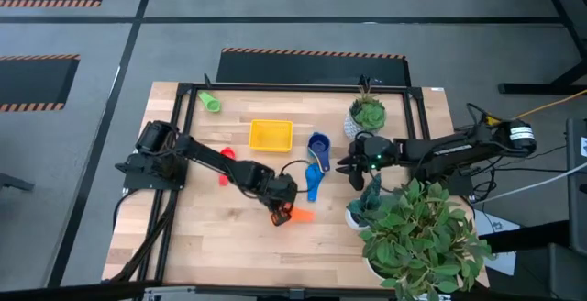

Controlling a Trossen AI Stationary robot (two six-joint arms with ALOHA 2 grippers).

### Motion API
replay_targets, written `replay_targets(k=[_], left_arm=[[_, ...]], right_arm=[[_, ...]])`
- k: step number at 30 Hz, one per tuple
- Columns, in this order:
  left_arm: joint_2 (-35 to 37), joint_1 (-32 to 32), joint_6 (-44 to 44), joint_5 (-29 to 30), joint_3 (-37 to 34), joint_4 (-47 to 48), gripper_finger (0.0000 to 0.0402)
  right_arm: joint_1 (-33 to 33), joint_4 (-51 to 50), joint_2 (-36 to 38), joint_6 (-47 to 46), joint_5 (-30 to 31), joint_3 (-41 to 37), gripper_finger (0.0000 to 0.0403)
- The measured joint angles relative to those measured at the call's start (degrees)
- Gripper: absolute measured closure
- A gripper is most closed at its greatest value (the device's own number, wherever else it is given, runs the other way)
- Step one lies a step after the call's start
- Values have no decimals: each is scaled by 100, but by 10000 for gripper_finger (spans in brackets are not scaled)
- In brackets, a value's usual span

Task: Nest measuring cups in basket
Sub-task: Stack the orange measuring cup into the dark blue measuring cup

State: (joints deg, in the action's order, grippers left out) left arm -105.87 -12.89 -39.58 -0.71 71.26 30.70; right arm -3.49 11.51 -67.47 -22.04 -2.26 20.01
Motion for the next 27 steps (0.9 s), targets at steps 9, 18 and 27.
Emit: replay_targets(k=[9,18,27], left_arm=[[29,733,3799,449,1140,20,397],[29,1425,6643,1239,1862,-350,392],[-158,2064,8575,837,1858,-911,391]], right_arm=[[-4,-856,1199,-42,9,0,265],[-4,-1343,1777,-138,515,0,265],[-4,-1402,1854,-183,564,0,265]])
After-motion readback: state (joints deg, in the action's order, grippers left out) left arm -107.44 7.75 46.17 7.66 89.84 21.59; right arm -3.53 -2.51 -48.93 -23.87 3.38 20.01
